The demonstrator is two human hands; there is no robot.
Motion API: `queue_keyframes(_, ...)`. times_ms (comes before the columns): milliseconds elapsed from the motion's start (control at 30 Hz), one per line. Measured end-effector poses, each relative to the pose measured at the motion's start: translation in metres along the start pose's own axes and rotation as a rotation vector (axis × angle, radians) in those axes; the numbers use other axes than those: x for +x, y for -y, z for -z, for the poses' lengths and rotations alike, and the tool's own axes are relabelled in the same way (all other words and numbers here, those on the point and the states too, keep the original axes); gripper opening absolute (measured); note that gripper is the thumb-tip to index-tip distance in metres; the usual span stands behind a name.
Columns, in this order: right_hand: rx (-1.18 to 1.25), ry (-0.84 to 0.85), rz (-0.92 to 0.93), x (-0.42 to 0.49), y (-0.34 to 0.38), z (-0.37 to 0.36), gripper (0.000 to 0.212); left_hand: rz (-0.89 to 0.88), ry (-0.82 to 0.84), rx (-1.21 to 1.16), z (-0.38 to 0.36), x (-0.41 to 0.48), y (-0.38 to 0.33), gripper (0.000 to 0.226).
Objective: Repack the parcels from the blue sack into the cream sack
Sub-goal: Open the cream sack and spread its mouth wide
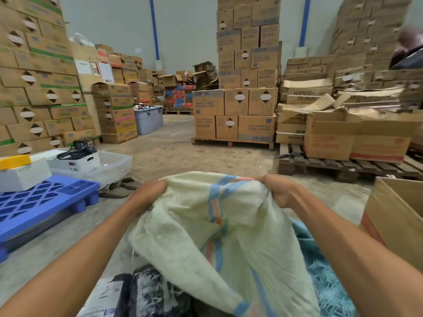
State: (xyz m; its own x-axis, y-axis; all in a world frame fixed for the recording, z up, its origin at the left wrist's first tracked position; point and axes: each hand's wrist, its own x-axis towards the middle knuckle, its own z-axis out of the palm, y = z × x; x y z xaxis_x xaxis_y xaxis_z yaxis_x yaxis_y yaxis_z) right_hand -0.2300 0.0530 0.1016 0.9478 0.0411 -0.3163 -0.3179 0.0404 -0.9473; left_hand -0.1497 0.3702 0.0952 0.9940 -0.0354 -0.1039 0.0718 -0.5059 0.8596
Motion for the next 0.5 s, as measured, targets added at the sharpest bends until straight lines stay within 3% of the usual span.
queue_keyframes(67,0.0,-0.029,0.076,0.001,0.0,0.003,0.03,-0.05,-0.124,0.243,0.001,0.006,0.011,0.018)
queue_keyframes(167,-0.128,0.079,0.22,-0.001,0.003,-0.002,0.043,-0.016,-0.147,0.2,0.005,0.022,0.012,0.013)
queue_keyframes(233,-0.429,0.117,0.188,-0.002,0.003,-0.007,0.042,-0.013,-0.084,0.093,0.007,0.021,0.002,0.014)
queue_keyframes(300,-0.88,-0.002,0.186,0.006,0.004,-0.011,0.04,0.012,0.026,-0.008,0.014,0.008,-0.006,0.024)
queue_keyframes(367,-1.102,-0.15,0.216,0.014,0.002,-0.01,0.026,0.058,0.176,-0.035,0.021,0.001,-0.009,0.032)
queue_keyframes(433,-1.044,-0.229,0.231,0.011,0.004,-0.005,0.017,0.095,0.246,-0.01,0.026,-0.002,-0.006,0.024)
queue_keyframes(500,-0.862,-0.245,0.152,0.001,0.01,0.001,0.023,0.103,0.234,0.016,0.028,-0.001,0.003,0.014)
